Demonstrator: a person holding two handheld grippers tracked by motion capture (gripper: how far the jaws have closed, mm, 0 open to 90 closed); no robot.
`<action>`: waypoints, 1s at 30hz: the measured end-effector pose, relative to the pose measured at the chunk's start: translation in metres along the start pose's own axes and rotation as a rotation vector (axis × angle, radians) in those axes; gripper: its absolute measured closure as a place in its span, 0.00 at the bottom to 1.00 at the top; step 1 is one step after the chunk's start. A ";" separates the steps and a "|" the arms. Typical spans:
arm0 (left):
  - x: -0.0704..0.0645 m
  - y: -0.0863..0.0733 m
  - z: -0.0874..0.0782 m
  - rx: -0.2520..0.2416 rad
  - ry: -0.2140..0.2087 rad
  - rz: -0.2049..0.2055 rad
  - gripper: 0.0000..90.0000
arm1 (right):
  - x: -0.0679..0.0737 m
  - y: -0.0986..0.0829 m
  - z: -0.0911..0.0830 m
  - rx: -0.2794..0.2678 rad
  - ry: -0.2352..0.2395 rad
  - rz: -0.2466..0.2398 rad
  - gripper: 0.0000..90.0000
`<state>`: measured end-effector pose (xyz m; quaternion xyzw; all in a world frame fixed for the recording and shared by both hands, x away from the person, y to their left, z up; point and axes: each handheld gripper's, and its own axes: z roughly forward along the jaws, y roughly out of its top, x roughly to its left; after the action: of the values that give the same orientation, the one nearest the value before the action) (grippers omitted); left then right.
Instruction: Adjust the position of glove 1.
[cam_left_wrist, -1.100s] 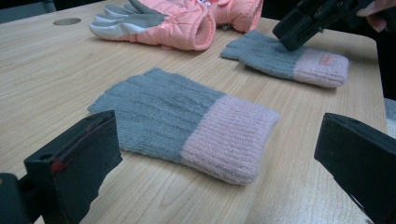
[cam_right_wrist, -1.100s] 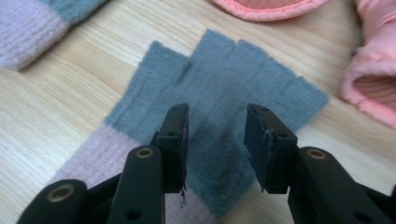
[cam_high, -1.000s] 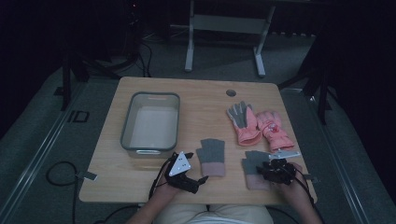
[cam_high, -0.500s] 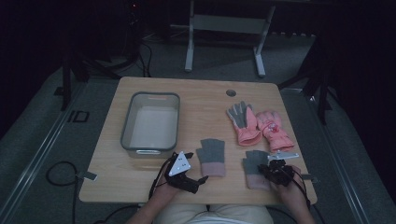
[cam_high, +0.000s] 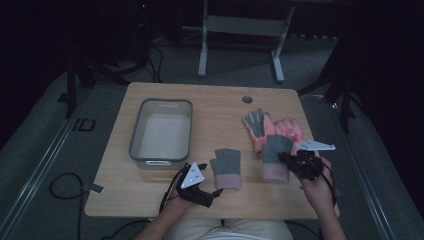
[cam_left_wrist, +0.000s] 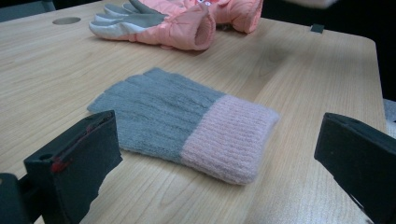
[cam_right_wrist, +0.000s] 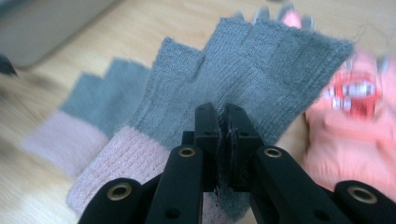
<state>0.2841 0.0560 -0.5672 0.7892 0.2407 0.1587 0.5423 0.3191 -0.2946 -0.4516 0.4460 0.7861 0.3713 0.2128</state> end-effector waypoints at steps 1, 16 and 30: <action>0.000 0.000 0.000 0.001 -0.001 0.000 0.00 | 0.002 0.006 0.000 -0.010 0.006 0.000 0.95; -0.001 0.000 0.000 0.001 -0.003 0.006 0.00 | 0.050 0.060 0.025 -0.054 0.130 -0.063 0.95; -0.002 0.000 0.000 0.001 0.005 0.016 0.00 | 0.088 0.049 0.073 0.036 0.227 -0.076 0.95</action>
<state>0.2828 0.0550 -0.5673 0.7908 0.2360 0.1649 0.5402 0.3493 -0.1742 -0.4606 0.3748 0.8280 0.3967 0.1283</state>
